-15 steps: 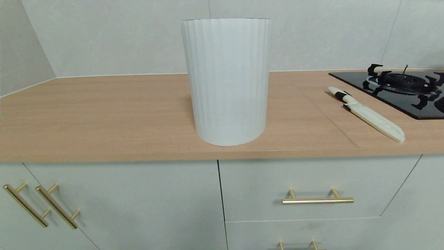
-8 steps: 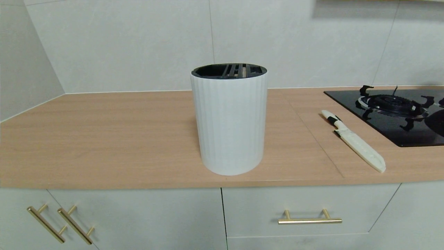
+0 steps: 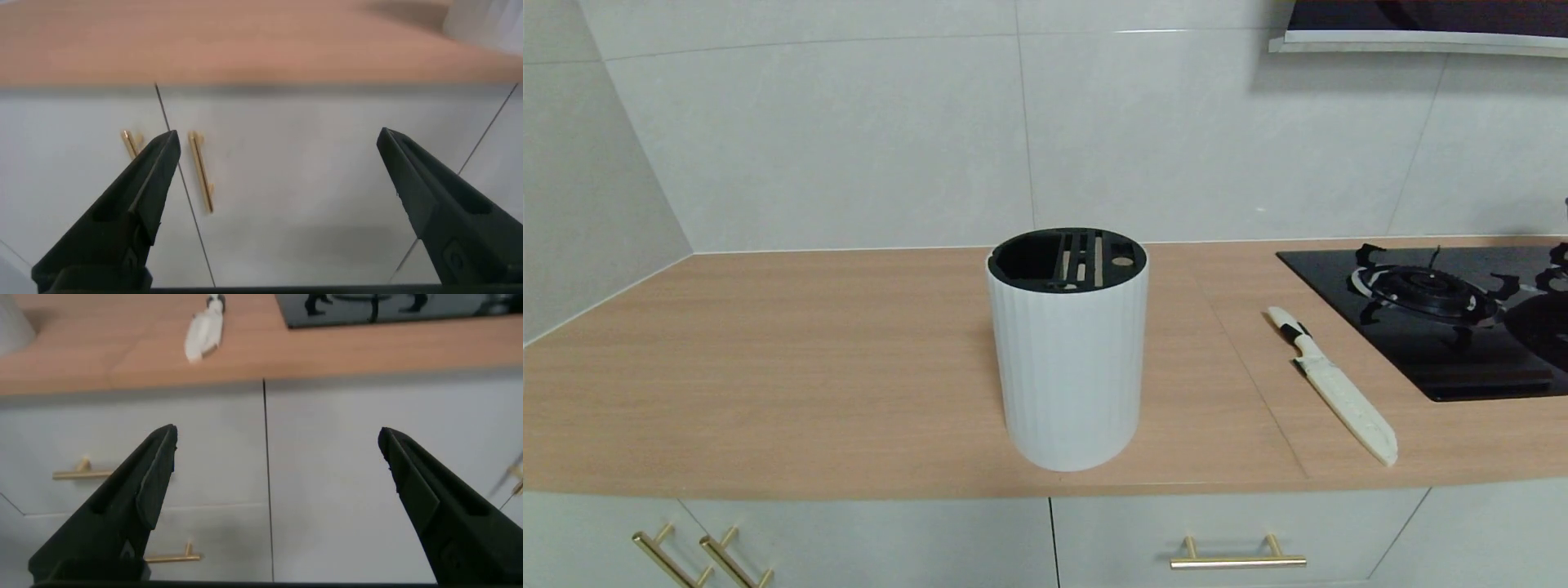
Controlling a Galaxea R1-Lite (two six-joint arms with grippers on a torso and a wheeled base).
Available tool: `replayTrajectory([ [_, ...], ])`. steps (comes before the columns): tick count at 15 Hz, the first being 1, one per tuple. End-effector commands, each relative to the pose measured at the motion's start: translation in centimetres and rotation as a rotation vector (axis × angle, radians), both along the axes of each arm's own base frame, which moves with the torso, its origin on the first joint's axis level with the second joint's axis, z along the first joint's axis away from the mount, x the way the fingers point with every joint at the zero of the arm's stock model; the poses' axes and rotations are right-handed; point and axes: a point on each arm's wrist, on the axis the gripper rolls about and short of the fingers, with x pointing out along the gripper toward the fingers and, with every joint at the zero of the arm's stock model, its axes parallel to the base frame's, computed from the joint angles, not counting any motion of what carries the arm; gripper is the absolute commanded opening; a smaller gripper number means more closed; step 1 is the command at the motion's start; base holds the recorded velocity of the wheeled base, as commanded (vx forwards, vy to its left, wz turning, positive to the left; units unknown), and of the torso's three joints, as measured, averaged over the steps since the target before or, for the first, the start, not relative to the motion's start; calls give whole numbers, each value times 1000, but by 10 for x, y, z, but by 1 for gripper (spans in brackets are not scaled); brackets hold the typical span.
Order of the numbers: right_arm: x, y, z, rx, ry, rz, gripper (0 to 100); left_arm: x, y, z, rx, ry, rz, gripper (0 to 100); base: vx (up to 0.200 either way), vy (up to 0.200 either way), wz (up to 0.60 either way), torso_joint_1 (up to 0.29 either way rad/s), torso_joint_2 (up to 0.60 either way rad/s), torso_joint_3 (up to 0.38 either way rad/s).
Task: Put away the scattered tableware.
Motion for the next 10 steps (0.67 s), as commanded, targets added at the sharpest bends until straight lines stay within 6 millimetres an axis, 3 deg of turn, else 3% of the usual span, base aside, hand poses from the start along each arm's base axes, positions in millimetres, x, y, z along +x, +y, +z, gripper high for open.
replayTrajectory([
  [1, 0, 0, 0, 0, 1, 0, 100, 0, 0, 0, 0, 2, 1, 100, 0, 0, 0, 222, -496, -290],
  [10, 0, 0, 0, 0, 1, 0, 100, 0, 0, 0, 0, 0, 1, 100, 0, 0, 0, 243, -533, -289],
])
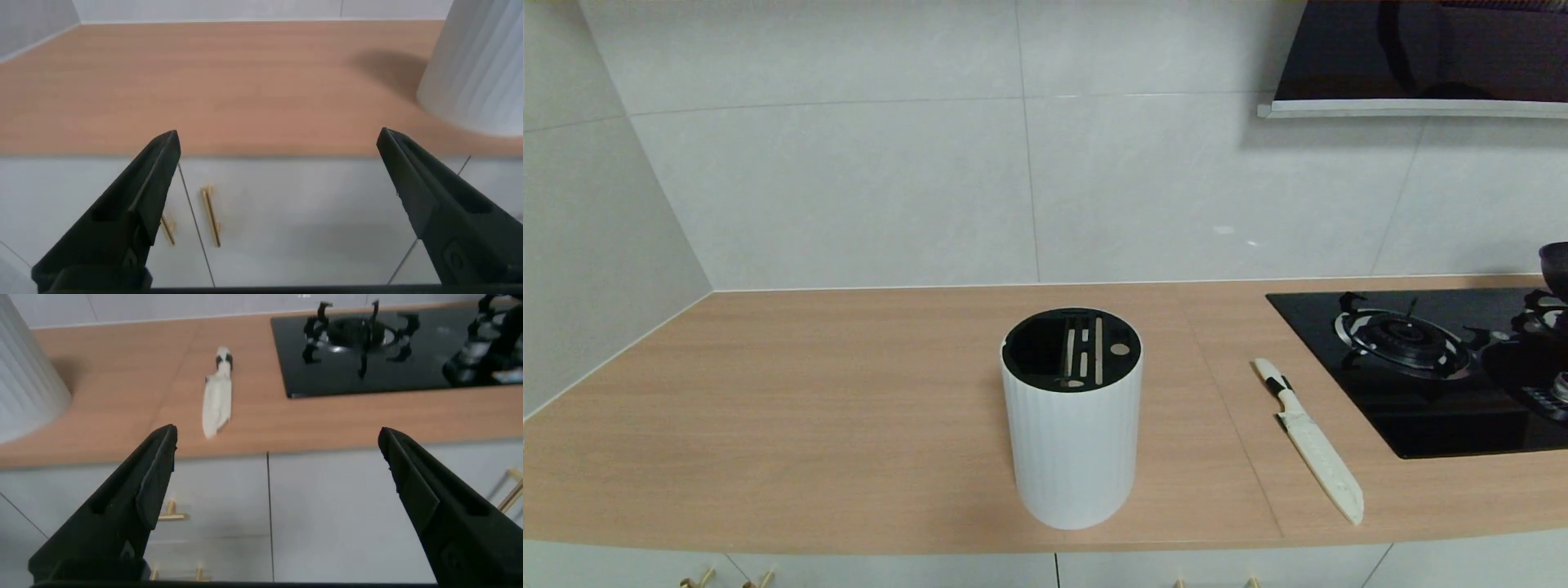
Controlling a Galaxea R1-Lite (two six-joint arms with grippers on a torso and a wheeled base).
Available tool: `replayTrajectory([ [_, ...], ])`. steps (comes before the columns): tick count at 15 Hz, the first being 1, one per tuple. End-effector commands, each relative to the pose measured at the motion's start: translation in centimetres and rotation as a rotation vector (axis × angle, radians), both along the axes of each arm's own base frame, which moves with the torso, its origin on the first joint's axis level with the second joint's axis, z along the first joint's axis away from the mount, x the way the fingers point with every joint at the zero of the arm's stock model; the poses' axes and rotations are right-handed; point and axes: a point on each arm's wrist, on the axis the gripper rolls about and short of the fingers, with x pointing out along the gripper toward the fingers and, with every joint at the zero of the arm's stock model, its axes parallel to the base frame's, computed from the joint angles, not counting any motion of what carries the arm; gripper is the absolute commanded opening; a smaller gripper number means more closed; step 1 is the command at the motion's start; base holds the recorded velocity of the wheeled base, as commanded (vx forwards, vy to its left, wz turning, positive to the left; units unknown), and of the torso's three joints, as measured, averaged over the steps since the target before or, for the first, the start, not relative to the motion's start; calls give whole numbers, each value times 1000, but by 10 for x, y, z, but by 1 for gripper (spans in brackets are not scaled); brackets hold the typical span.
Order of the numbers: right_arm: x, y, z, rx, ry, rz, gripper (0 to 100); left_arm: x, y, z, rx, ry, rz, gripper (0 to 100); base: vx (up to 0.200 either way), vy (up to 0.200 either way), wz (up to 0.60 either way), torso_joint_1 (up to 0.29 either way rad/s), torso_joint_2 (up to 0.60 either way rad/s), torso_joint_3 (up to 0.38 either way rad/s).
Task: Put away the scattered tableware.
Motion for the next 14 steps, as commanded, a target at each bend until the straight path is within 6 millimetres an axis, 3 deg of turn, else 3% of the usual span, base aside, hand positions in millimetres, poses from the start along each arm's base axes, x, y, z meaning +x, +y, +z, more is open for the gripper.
replayTrajectory([
  [1, 0, 0, 0, 0, 1, 0, 100, 0, 0, 0, 0, -1, 0, 100, 0, 0, 0, 276, -579, -310],
  [5, 0, 0, 0, 0, 1, 0, 100, 0, 0, 0, 0, 1, 0, 100, 0, 0, 0, 173, -372, -196],
  [14, 0, 0, 0, 0, 1, 0, 100, 0, 0, 0, 0, 1, 0, 100, 0, 0, 0, 21, -37, -22],
])
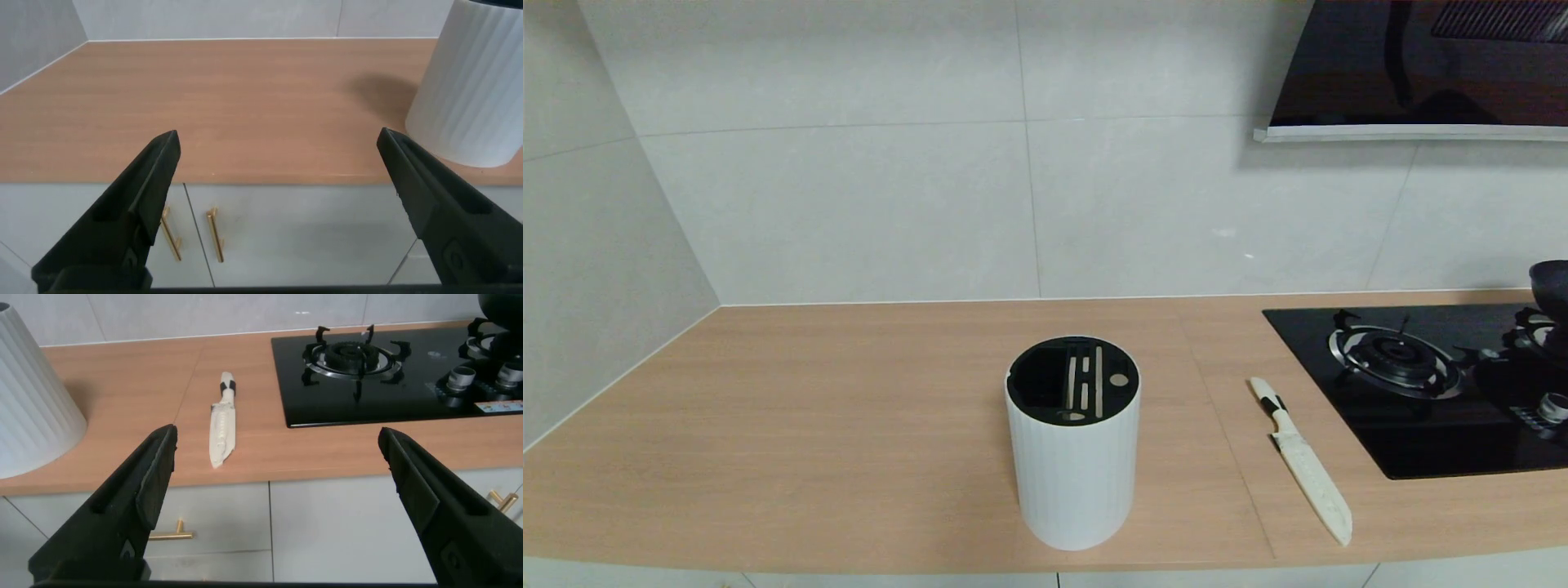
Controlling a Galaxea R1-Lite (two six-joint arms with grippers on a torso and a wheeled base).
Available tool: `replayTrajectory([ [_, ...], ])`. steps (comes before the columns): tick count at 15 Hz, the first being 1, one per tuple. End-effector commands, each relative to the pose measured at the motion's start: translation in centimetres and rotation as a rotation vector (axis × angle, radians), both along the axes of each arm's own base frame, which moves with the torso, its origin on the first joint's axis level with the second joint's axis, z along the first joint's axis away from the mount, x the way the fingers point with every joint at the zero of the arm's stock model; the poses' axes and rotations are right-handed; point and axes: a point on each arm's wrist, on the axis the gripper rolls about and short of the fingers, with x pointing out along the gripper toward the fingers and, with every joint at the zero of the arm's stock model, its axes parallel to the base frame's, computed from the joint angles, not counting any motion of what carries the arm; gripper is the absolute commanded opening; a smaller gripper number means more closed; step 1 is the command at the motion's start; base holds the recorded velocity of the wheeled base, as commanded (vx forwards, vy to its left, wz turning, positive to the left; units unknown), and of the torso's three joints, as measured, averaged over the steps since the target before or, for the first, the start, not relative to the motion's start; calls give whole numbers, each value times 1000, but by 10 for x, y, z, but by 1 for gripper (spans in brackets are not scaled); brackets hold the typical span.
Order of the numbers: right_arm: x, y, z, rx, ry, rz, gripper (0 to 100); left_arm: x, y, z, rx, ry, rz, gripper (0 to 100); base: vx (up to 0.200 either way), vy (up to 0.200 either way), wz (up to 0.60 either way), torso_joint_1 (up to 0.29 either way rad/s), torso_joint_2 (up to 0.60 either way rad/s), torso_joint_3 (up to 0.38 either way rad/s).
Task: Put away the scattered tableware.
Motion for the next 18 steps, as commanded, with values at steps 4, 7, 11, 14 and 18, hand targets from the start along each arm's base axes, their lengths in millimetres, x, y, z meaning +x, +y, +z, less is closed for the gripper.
replayTrajectory([
  [4, 0, 0, 0, 0, 1, 0, 100, 0, 0, 0, 0, -1, 0, 100, 0, 0, 0, 193, -402, -210],
  [7, 0, 0, 0, 0, 1, 0, 100, 0, 0, 0, 0, -1, 0, 100, 0, 0, 0, 167, -362, -186],
  [11, 0, 0, 0, -9, 2, 0, 100, 0, 0, 0, 0, -1, 0, 100, 0, 0, 0, 13, -18, -10],
  [14, 0, 0, 0, -8, 1, 0, 100, 0, 0, 0, 0, -1, 0, 100, 0, 0, 0, 0, 0, 0],
  [18, 0, 0, 0, -17, 2, 2, 100, 0, 0, 0, 0, -1, 0, 100, 0, 0, 0, 0, 0, 0],
])
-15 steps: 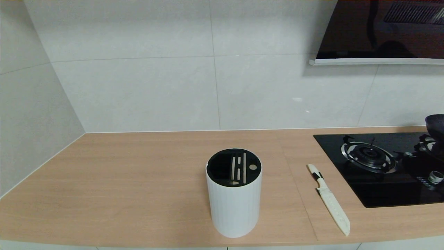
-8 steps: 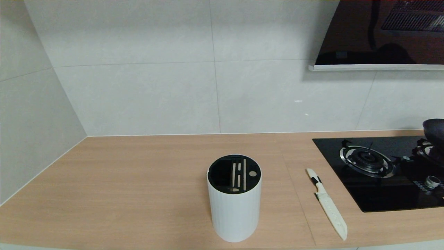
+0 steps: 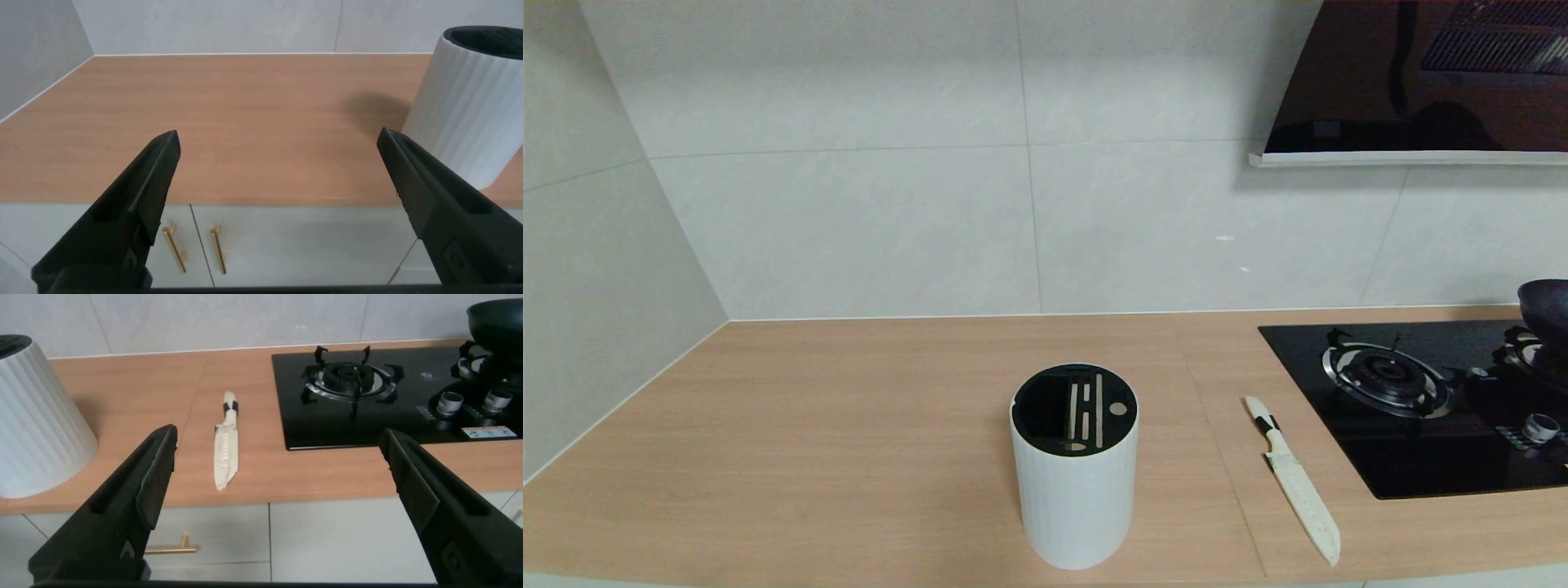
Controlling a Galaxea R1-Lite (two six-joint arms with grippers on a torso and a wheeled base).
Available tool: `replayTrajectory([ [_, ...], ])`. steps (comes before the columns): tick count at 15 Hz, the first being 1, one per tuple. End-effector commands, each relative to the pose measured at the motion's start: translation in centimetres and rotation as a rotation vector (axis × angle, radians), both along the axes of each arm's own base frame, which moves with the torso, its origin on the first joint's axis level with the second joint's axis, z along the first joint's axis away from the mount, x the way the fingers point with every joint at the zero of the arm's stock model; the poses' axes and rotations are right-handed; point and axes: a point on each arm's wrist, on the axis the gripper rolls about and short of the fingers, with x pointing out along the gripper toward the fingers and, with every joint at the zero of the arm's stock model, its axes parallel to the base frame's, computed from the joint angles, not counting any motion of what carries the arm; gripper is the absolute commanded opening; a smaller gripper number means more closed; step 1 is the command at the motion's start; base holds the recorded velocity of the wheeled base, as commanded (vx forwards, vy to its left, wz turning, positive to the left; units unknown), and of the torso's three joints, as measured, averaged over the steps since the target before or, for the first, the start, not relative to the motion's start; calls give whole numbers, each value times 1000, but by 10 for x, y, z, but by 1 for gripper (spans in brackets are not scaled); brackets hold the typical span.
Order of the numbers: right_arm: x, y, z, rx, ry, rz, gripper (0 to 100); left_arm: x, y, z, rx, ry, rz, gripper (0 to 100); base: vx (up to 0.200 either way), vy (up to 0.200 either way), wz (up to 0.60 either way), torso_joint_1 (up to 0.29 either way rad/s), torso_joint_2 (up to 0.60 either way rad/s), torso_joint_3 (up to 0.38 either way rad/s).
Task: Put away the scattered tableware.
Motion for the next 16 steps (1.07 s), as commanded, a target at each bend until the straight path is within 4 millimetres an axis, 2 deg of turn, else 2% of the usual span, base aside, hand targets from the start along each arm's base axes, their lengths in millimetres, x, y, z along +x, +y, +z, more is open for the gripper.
replayTrajectory([
  [1, 0, 0, 0, -4, 2, 2, 100, 0, 0, 0, 0, 0, 1, 100, 0, 0, 0, 0, 0, 0],
  [4, 0, 1, 1, -33, -5, 35, 100, 0, 0, 0, 0, 0, 1, 100, 0, 0, 0, 0, 0, 0],
  [6, -8, 3, 30, 11, -104, 126, 100, 0, 0, 0, 0, 0, 1, 100, 0, 0, 0, 0, 0, 0],
  [8, 5, 5, 42, 28, 13, 241, 100, 0, 0, 0, 0, 0, 1, 100, 0, 0, 0, 0, 0, 0],
  [15, 65, 10, 82, 7, 314, 363, 100, 0, 0, 0, 0, 0, 1, 100, 0, 0, 0, 0, 0, 0],
  [16, 65, 10, 82, 7, 314, 363, 100, 0, 0, 0, 0, 0, 1, 100, 0, 0, 0, 0, 0, 0],
])
